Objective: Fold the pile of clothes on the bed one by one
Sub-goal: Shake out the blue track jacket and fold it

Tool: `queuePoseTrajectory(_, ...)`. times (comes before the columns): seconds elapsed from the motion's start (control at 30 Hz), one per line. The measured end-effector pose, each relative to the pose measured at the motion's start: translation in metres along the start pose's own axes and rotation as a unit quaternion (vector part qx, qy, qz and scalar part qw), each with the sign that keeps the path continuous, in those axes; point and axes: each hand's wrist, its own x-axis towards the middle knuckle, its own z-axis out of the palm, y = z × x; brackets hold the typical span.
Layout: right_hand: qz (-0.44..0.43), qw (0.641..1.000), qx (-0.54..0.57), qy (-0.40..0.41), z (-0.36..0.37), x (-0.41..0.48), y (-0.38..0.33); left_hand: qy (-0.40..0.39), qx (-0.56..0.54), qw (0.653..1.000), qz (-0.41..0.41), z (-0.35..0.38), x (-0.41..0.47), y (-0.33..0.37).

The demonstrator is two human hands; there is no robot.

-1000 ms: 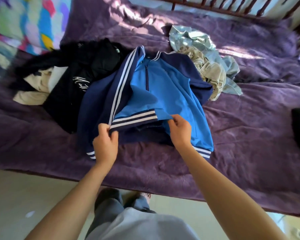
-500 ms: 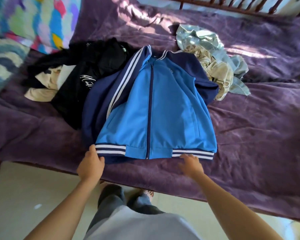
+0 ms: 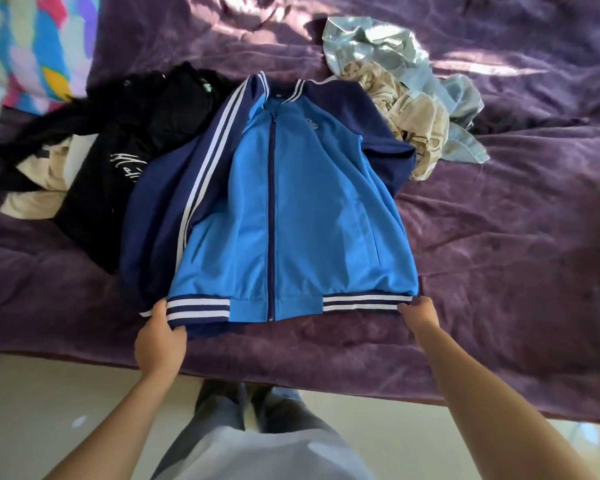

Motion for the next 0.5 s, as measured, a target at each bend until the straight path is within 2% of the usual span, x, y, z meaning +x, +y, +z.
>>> queuePoseTrajectory(0.17, 0.046, 0.992, 0.113, 0.007, 0.009, 0.013, -0.002, 0.049, -0.079, 0.995, -0.027, -0.013, 0.005, -0.008)
queuePoseTrajectory(0.3, 0.076, 0.972, 0.221, 0.028, 0.014, 0.003, -0.002, 0.036, -0.098, 0.994, -0.041, -0.021, 0.01, -0.023)
queuePoseTrajectory(0.5, -0.012, 0.922, 0.331, 0.199, -0.04, -0.019, -0.024, 0.032, -0.104, 0.993, -0.037, -0.063, 0.04, -0.03)
